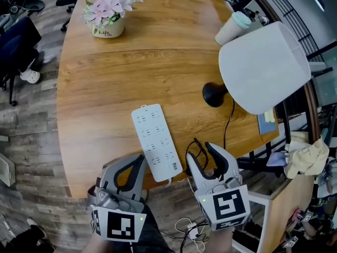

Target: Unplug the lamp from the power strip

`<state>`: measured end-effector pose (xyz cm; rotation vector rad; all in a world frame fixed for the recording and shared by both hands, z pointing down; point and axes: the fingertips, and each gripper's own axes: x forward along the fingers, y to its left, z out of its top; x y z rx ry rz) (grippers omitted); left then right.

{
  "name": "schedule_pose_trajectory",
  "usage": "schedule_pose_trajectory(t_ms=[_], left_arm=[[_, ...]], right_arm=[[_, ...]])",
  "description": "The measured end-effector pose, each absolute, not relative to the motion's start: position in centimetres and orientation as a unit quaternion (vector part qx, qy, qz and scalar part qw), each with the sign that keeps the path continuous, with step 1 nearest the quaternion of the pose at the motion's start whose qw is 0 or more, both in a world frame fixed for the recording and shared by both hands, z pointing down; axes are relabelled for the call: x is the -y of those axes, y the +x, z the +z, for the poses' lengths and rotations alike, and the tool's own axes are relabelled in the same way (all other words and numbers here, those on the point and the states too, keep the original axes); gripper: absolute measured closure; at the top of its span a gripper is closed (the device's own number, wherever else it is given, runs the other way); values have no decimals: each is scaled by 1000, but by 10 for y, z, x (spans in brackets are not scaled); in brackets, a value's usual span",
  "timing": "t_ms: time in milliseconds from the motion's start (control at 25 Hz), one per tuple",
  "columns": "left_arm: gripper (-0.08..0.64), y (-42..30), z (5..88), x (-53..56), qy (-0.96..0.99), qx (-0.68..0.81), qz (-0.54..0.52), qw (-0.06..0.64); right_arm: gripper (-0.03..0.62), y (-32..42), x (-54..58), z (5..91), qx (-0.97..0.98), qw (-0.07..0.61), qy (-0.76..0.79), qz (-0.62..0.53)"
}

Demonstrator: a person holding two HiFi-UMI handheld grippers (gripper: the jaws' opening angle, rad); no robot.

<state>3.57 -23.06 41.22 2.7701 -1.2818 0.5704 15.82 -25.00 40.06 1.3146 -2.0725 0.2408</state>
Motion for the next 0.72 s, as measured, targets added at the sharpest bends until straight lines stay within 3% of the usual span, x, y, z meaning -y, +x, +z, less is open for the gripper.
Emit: schedule_pose_trajectory(t_ms=[80, 200, 480, 720], left_arm=[[565, 34, 407, 234, 894, 413, 171, 21], [565, 31, 400, 235, 897, 415, 150, 33], [565, 28, 389, 228, 894, 420, 99, 120], [565, 29, 371, 226, 893, 426, 82, 120]], right_arm=[[503, 156, 247, 397, 798, 308, 512, 81], [582, 148, 243, 389, 809, 272, 515, 77], [584, 136, 227, 363, 834, 172, 518, 79], [584, 131, 212, 343, 838, 134, 525, 66]])
